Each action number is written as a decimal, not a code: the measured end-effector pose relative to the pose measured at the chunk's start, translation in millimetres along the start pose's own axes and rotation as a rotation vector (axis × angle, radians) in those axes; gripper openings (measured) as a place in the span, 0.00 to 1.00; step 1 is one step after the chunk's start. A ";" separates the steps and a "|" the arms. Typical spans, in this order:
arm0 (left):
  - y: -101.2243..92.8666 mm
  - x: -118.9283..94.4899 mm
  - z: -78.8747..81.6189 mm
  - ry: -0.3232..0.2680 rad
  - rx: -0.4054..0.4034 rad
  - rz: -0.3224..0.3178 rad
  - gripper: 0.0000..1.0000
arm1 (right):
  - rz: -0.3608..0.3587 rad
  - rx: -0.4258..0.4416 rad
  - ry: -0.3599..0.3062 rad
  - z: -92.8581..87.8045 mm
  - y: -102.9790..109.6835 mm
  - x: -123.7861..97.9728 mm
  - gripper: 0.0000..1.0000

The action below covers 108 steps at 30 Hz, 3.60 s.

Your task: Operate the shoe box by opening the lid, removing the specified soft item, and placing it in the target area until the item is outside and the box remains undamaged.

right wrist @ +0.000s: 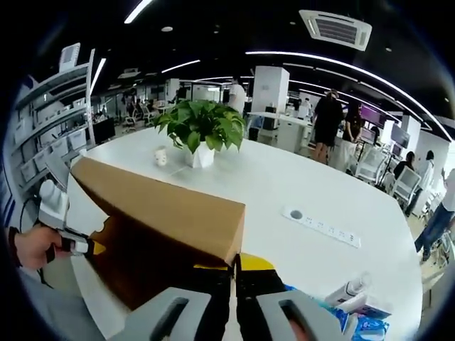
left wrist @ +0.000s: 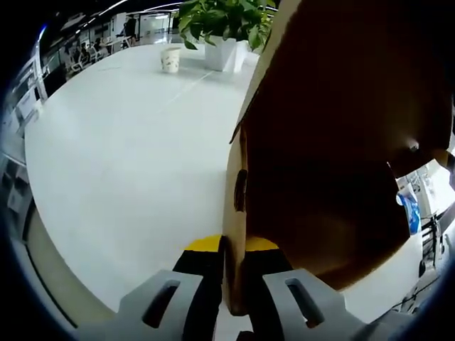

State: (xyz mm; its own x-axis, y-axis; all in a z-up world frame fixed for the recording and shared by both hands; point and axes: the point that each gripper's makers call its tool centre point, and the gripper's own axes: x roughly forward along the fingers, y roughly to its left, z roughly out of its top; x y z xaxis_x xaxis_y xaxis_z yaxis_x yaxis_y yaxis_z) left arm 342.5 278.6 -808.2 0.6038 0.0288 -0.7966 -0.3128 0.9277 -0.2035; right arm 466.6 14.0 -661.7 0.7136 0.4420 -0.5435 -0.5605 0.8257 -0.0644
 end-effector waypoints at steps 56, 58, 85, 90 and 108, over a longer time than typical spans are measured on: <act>-7.2 2.0 2.6 -0.045 -0.062 -0.119 0.12 | -0.043 0.052 -0.068 -58.3 9.8 -4.9 0.00; -7.5 2.0 2.5 -0.041 -0.063 -0.123 0.12 | -0.044 0.048 -0.067 -58.5 9.5 -4.9 0.00; 2.1 -13.5 7.3 -0.028 -0.023 -0.167 0.13 | -0.029 0.163 -0.007 -96.3 17.5 -10.8 0.00; 3.1 -16.9 8.7 -0.039 0.002 -0.183 0.12 | -0.023 0.179 -0.007 -98.8 20.0 -11.5 0.00; 2.2 -34.4 5.5 -0.074 0.047 -0.224 0.10 | 0.015 0.213 -0.021 -102.2 31.5 -17.7 0.00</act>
State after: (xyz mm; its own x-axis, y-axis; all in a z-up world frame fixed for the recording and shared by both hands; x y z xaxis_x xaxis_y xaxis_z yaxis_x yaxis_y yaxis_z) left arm 325.1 281.7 -778.1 0.7068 -0.1540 -0.6905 -0.1319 0.9302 -0.3426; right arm 393.4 -3.6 -739.6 0.7156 0.4603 -0.5254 -0.4711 0.8734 0.1235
